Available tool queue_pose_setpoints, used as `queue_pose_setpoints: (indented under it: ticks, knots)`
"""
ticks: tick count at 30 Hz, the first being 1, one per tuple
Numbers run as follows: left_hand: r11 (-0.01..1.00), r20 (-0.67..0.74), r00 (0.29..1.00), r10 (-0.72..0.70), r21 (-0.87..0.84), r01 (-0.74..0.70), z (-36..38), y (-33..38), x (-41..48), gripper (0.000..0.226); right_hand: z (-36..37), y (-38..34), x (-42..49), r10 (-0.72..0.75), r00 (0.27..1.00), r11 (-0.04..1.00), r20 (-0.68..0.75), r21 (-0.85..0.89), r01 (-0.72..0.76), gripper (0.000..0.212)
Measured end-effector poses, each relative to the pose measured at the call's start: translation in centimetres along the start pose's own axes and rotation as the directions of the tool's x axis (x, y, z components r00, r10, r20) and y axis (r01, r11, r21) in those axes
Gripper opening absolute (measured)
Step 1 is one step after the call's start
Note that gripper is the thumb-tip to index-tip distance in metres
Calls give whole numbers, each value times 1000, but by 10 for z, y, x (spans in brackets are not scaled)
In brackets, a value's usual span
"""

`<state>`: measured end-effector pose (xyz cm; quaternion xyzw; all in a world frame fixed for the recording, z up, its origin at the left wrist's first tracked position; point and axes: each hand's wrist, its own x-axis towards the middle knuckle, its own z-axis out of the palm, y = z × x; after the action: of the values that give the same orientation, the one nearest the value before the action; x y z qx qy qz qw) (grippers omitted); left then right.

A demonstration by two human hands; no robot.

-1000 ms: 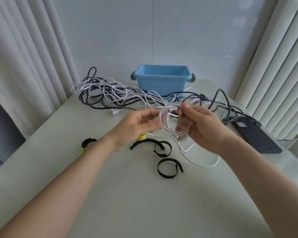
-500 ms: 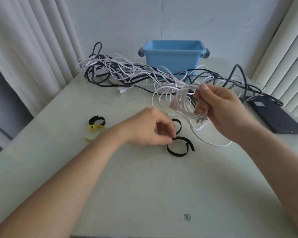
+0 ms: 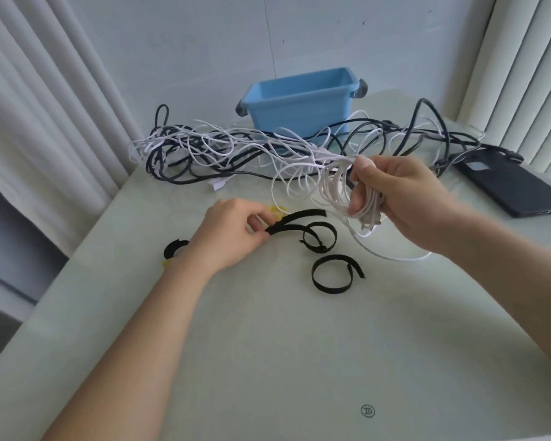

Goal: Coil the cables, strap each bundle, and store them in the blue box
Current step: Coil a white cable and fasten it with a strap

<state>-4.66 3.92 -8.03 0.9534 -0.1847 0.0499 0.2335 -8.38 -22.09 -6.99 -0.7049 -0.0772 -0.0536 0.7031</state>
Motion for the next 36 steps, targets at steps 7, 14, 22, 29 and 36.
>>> queue_pose_setpoints:
  ticks: [7,14,22,29,36]
  knots:
    - [908,-60,995,-75,-416,44,-7,-7,4,21,2,-3,-1,8,1000,998,-19,58,-7,30]
    - [943,163,987,13,-331,42,-18,-9,-3,18,3,-3,-1,32,999,999,-10,32,-31,30]
    - [988,63,998,8,-153,2,-12,-5,-2,10,6,0,-2,39,999,999,21,37,-39,29]
    - [999,187,982,30,-34,-24,-18,2,-5,27,6,1,-2,44,999,999,30,24,-45,29]
    - [962,-13,1000,5,-271,-8,-18,1,-4,25,6,2,-3,32,999,999,39,28,-33,29]
